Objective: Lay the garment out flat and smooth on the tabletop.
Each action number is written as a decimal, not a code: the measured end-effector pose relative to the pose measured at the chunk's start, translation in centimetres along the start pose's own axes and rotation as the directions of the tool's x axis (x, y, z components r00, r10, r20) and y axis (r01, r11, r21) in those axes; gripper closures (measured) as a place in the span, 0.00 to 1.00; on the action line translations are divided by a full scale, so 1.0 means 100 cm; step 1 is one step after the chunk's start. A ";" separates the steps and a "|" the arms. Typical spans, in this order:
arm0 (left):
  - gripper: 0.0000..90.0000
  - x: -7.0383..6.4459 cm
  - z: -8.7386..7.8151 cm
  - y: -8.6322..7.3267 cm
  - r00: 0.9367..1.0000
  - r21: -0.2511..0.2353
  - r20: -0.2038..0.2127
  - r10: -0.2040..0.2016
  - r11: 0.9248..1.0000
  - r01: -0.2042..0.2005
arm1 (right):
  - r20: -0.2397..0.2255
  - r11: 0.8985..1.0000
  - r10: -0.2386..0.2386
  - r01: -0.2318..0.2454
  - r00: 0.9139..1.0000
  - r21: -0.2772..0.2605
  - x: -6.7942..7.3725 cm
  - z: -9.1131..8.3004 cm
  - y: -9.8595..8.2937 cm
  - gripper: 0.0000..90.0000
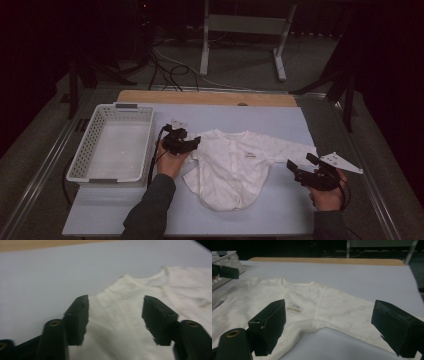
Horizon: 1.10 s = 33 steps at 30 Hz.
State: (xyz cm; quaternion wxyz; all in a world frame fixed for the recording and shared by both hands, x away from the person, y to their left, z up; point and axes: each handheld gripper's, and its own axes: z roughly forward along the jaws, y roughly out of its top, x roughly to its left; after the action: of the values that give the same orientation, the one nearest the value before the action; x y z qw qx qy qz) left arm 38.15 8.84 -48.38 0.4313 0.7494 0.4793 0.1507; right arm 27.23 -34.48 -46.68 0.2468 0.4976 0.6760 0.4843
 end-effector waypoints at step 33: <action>0.06 -0.048 -0.094 -0.058 0.991 -0.119 0.114 0.076 0.991 -0.062 | -0.378 0.952 -0.236 0.291 0.895 0.095 0.115 0.019 -0.035 0.13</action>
State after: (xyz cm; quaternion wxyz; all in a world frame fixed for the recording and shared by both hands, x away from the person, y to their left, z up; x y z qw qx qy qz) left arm 26.33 10.48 -46.55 0.4961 0.7469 0.4170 0.1484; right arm 22.86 -23.34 -48.92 0.1437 0.3205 0.8053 0.4776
